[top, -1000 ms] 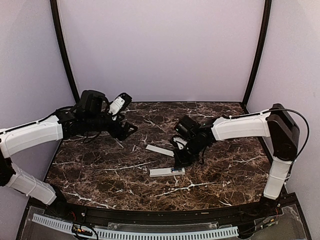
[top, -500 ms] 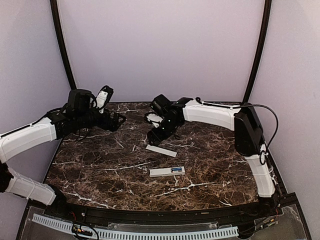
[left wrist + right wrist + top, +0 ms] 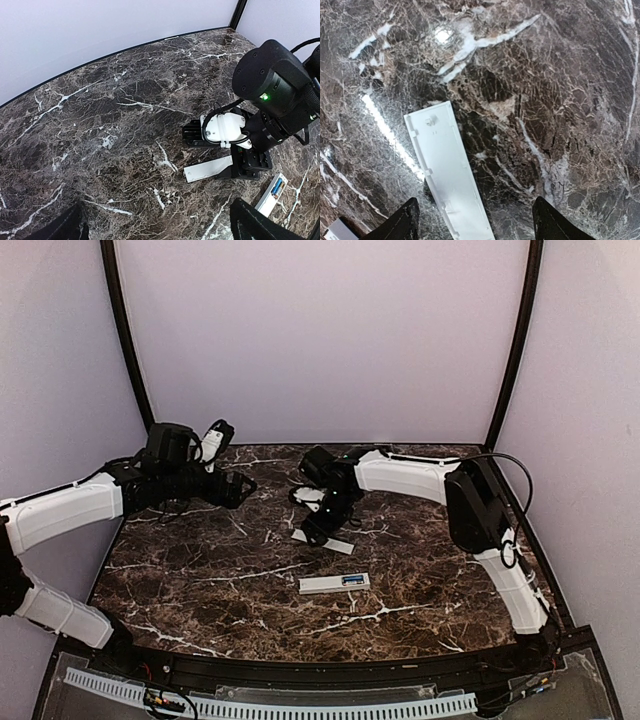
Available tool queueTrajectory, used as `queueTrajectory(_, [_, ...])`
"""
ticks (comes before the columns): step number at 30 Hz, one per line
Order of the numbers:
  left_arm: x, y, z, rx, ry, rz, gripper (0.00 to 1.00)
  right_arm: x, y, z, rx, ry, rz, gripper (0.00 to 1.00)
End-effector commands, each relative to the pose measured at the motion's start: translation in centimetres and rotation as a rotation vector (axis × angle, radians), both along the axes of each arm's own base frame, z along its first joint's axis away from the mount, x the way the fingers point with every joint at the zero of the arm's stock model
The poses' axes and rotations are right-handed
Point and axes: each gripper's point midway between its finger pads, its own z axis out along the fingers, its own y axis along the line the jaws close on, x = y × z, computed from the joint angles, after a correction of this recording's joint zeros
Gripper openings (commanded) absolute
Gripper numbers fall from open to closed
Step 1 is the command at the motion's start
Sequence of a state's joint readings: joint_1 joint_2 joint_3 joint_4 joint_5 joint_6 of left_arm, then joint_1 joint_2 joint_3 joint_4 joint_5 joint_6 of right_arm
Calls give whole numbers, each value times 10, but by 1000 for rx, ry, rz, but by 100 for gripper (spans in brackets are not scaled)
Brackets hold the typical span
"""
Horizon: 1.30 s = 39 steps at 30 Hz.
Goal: Load the batteries into the remote control
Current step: Move the right arm with the battery cover to the center of the board.
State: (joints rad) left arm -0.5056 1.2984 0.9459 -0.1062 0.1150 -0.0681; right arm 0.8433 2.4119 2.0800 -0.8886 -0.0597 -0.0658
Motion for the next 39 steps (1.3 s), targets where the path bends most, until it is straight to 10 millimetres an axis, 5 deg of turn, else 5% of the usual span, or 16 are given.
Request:
queueTrajectory(1, [1,-2,7,-16,3,-9,98,-3,-3,-22,-38,39,20,73])
queueTrajectory(12, [3,-1,4,-7,6,-10,97,-23,-1,-34,-61,57,79,56])
queueTrajectory(28, [2,-1,4,-11,10,-18,97,-61,-42,-48,-211,59,134,28])
queueTrajectory(39, [1,-3,4,-16,16,-27,97,-92,-91,-52,-271,127,126,26])
